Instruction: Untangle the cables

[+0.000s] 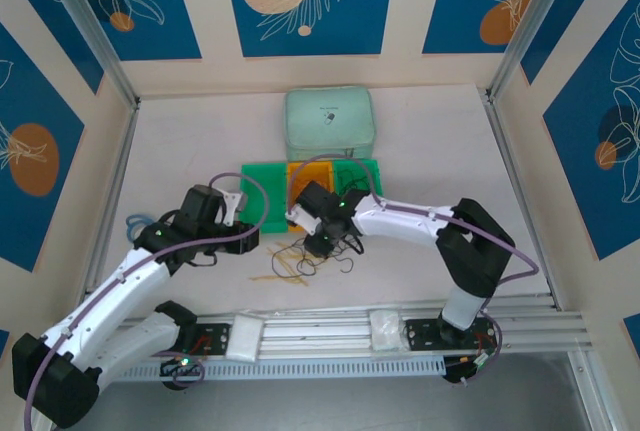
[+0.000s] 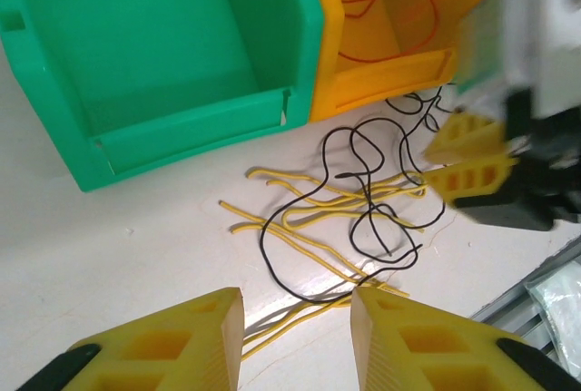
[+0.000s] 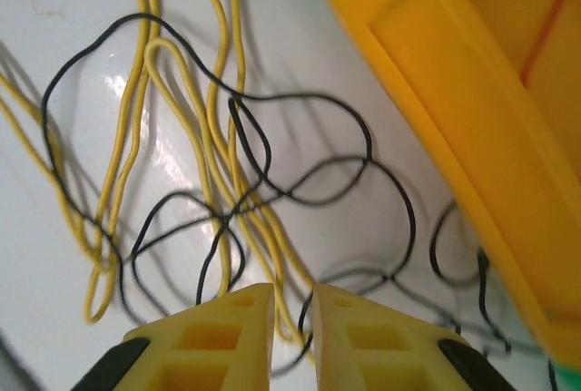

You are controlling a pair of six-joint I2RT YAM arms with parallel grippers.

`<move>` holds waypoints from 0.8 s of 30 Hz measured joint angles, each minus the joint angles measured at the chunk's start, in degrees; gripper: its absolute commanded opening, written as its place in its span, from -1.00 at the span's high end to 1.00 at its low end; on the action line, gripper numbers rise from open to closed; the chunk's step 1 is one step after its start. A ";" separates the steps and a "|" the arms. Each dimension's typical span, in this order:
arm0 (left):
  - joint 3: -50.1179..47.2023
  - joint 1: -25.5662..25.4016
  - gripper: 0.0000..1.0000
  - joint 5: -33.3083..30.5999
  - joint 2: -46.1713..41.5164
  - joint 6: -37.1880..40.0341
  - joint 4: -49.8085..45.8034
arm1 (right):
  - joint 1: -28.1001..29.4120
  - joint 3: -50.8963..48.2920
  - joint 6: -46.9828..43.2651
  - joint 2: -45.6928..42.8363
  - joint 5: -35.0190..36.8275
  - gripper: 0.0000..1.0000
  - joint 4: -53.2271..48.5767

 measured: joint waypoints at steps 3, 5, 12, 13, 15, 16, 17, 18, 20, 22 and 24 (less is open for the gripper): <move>-1.14 0.02 0.28 0.63 0.04 0.02 0.70 | -0.20 -0.11 6.45 -3.98 -0.76 0.52 -2.38; -1.70 0.02 0.28 1.05 0.28 0.02 1.36 | -0.61 -0.11 10.80 -6.43 0.24 0.49 -4.20; -2.62 0.02 0.28 1.90 1.11 0.02 3.37 | -6.47 -2.27 23.39 -8.22 5.05 0.48 -10.08; -2.71 0.02 0.28 1.90 1.11 0.04 3.61 | -7.08 -3.37 24.87 -8.41 5.07 0.48 -10.23; -2.99 0.02 0.28 1.88 1.14 0.09 4.26 | -7.56 -5.16 27.30 -8.76 5.01 0.48 -10.40; -3.21 0.02 0.28 1.88 1.14 0.20 4.42 | -7.63 -5.88 28.41 -8.87 5.01 0.48 -10.43; -3.37 0.02 0.28 1.90 1.14 0.26 4.42 | -7.65 -6.36 29.38 -8.90 5.01 0.47 -10.34; -3.52 0.02 0.28 1.88 1.14 0.42 4.46 | -7.67 -6.71 30.14 -8.90 4.98 0.47 -10.23; -3.85 0.02 0.28 1.88 1.14 0.72 4.52 | -7.82 -7.23 31.50 -8.90 4.98 0.45 -9.70; -3.98 0.02 0.29 1.88 1.14 1.07 4.55 | -8.20 -7.41 32.46 -8.90 4.74 0.42 -9.07; -3.98 0.02 0.28 1.88 1.14 1.14 4.61 | -8.70 -7.67 33.40 -8.90 4.31 0.41 -7.82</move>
